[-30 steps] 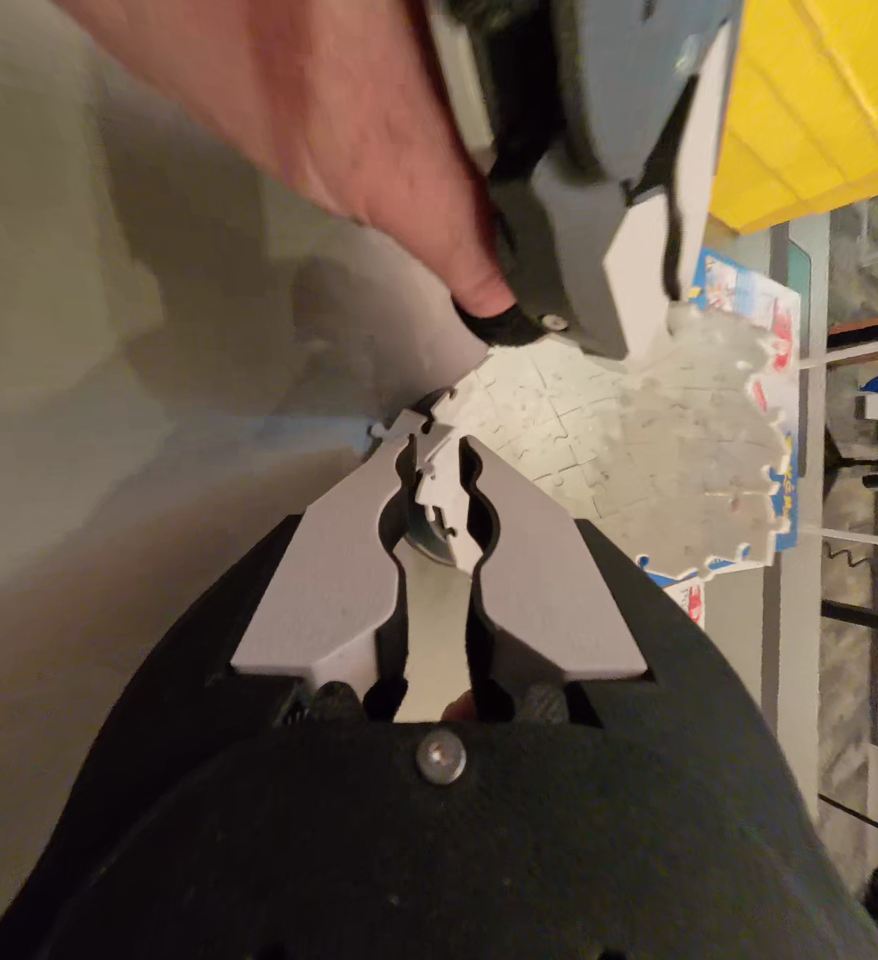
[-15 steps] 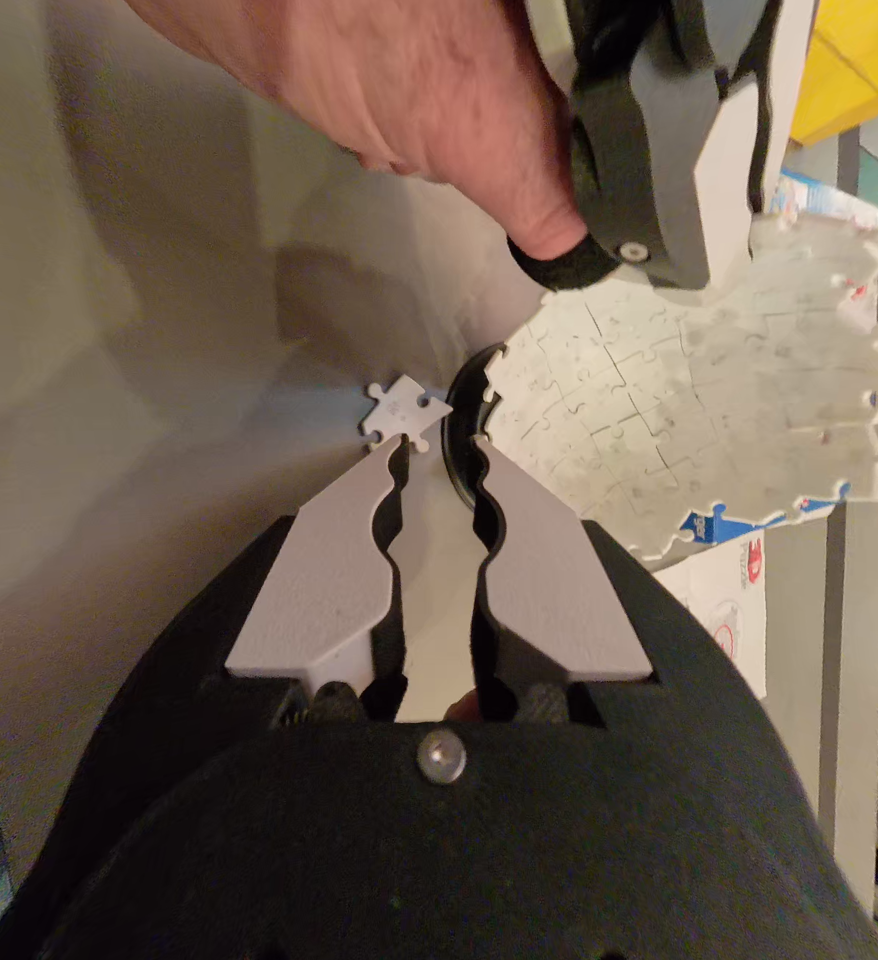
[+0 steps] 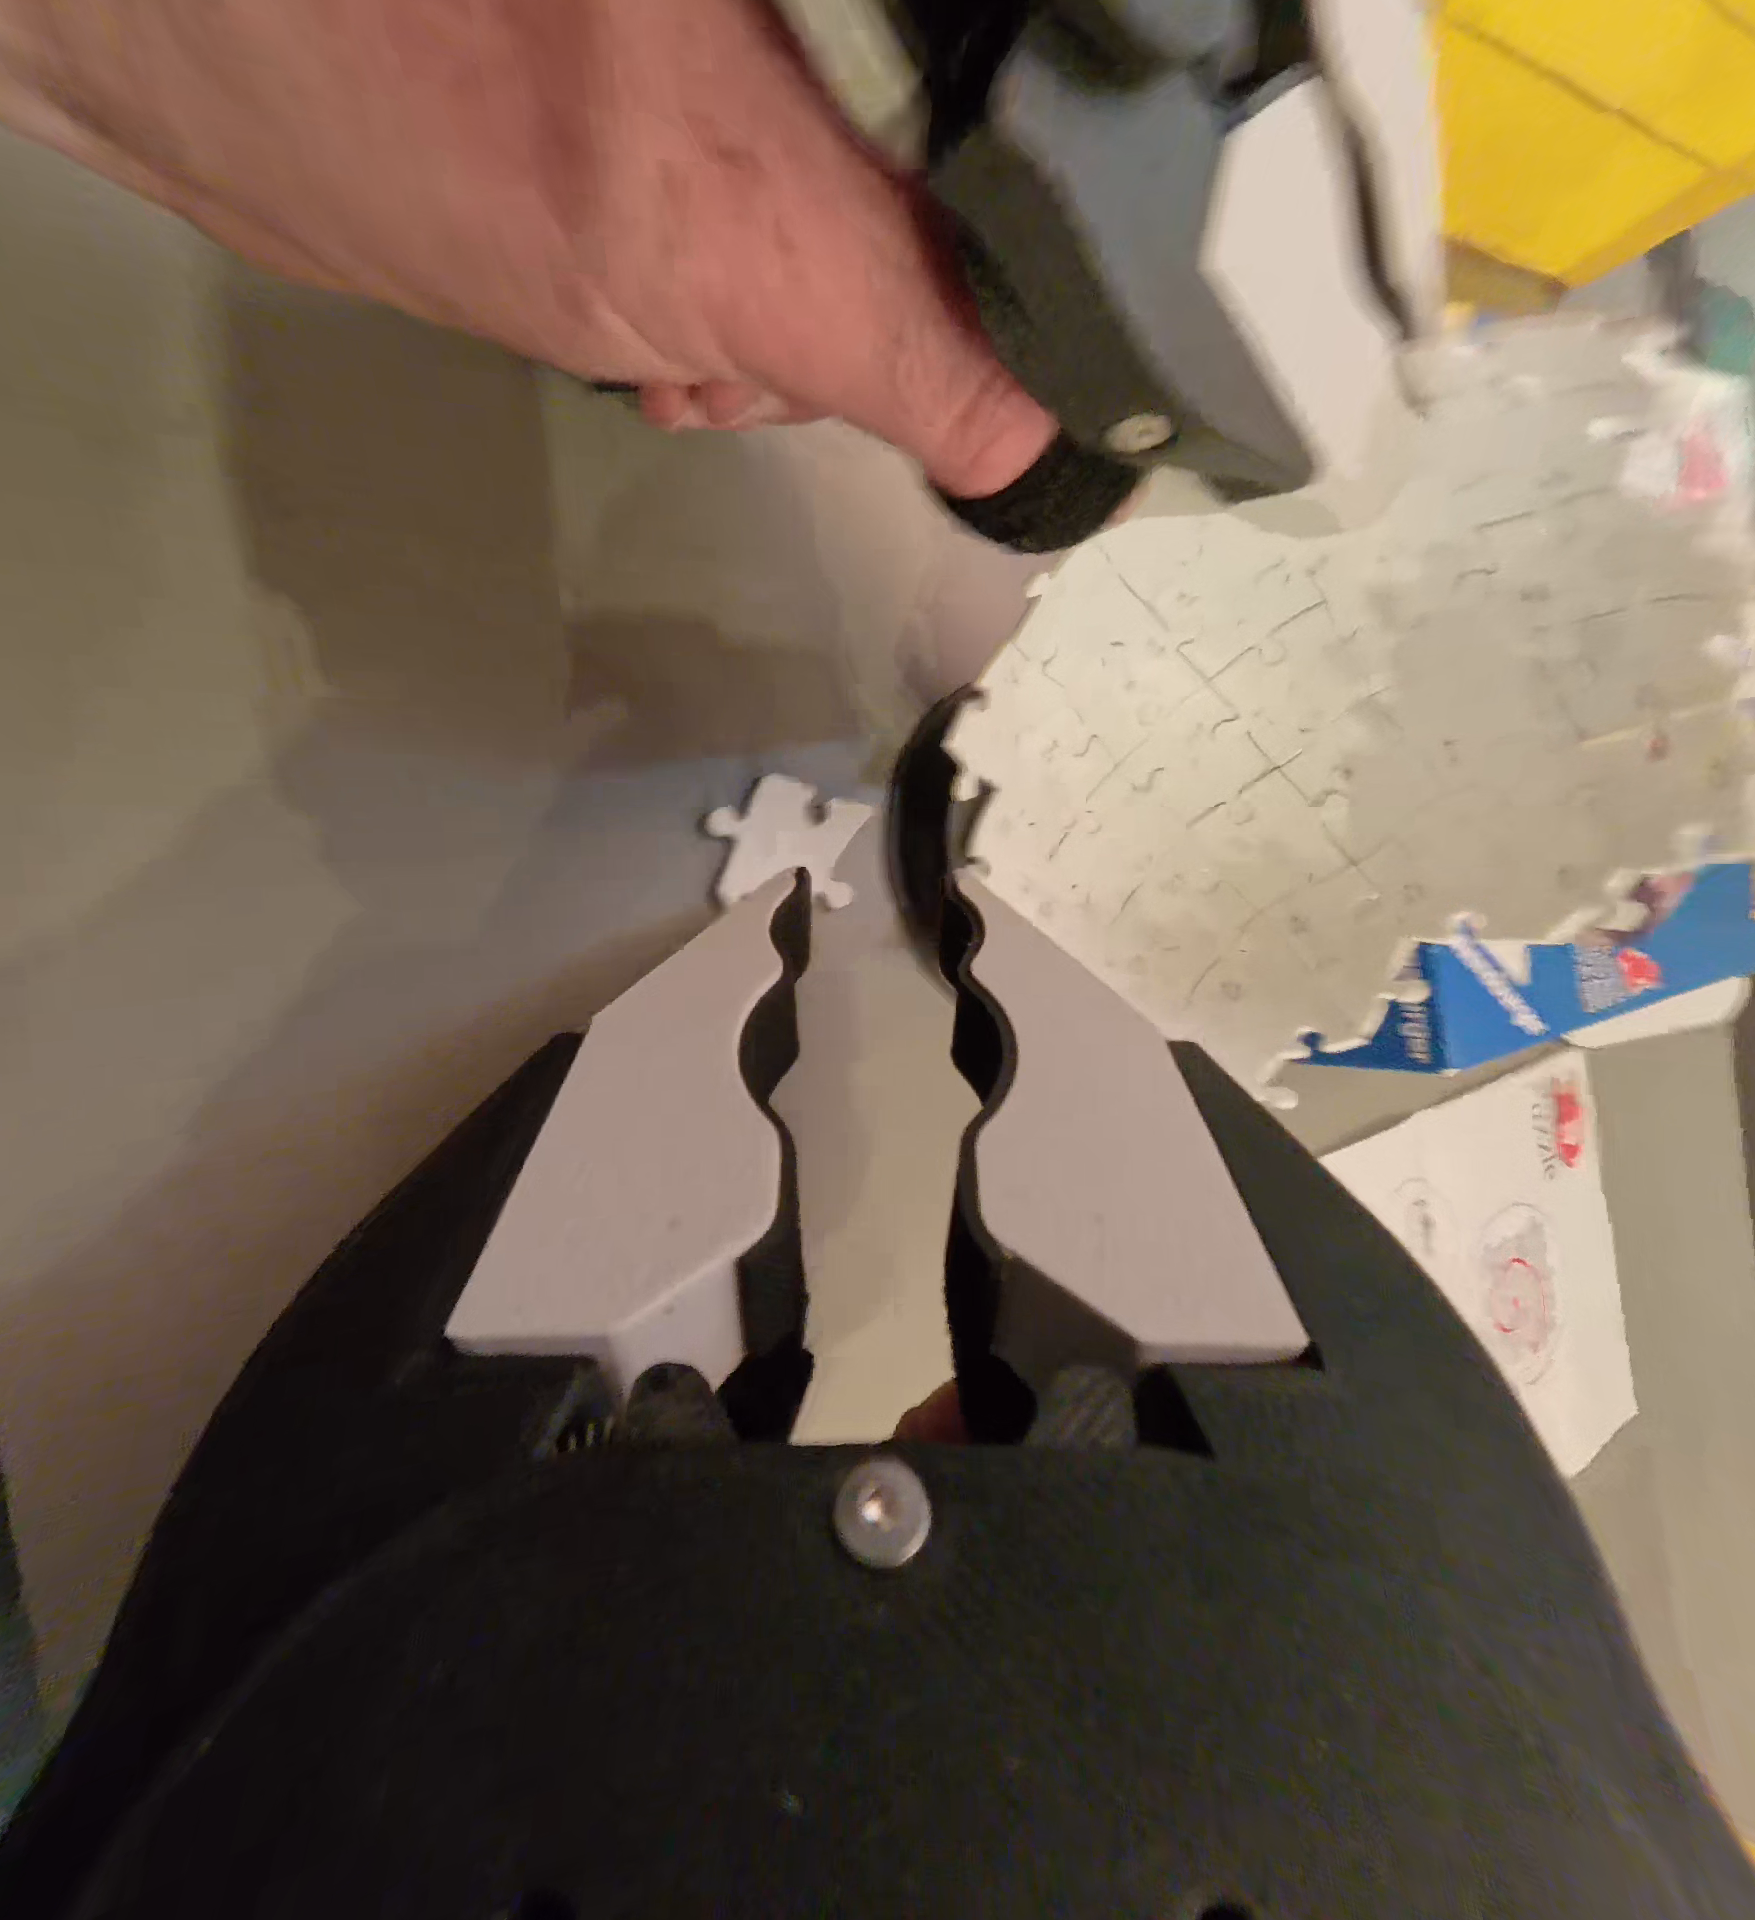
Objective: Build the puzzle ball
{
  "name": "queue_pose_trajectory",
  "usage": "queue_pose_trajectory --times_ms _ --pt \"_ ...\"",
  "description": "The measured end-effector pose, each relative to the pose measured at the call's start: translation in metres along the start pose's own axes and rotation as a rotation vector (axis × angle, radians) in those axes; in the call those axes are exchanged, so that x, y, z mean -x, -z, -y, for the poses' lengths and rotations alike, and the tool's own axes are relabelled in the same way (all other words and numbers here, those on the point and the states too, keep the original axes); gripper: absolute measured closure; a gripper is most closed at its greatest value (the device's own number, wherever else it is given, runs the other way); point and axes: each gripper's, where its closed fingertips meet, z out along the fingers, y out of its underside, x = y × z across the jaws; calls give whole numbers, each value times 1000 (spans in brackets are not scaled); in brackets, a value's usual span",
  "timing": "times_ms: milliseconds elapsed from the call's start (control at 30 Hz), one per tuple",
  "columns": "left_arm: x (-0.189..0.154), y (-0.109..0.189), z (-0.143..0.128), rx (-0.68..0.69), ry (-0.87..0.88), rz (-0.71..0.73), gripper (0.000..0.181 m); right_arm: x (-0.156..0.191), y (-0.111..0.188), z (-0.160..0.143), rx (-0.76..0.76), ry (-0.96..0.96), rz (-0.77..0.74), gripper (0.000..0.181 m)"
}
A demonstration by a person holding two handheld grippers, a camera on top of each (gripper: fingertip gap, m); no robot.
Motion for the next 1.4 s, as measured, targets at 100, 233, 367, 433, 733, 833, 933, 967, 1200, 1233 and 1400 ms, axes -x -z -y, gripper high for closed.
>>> queue_pose_trajectory --times_ms 100,233,367,433,733,833,933,967,1200,1233,1400 --pt "0 0 0 -1 0 4 178 -18 -4 -2 10 -71 -34 167" --pt "1 0 2 -10 -6 16 179 -13 -23 -16 53 -175 106 146" --pt "2 -1 2 -5 -12 13 179 -12 -20 -9 23 -164 173 141" --pt "1 -1 2 -7 -16 11 179 -12 -16 -2 -16 -140 177 141" --pt "1 -1 2 -10 -17 9 178 -20 -27 -14 38 -66 56 159" --pt "1 -1 2 -11 -18 7 178 -20 -27 -15 48 -155 84 157" --pt "1 -1 2 -14 -19 6 178 -20 -28 -16 53 -257 113 152" --pt "0 -1 2 -14 -18 2 178 -20 -28 -17 62 -287 127 151" --pt "0 -2 2 -13 -17 5 178 -16 -19 -10 26 -389 221 141" --pt "0 -2 3 -13 -8 7 179 -13 -13 -6 1 -380 234 142" --pt "1 -4 1 -1 9 -4 179 30 0 1 -14 -241 324 148"
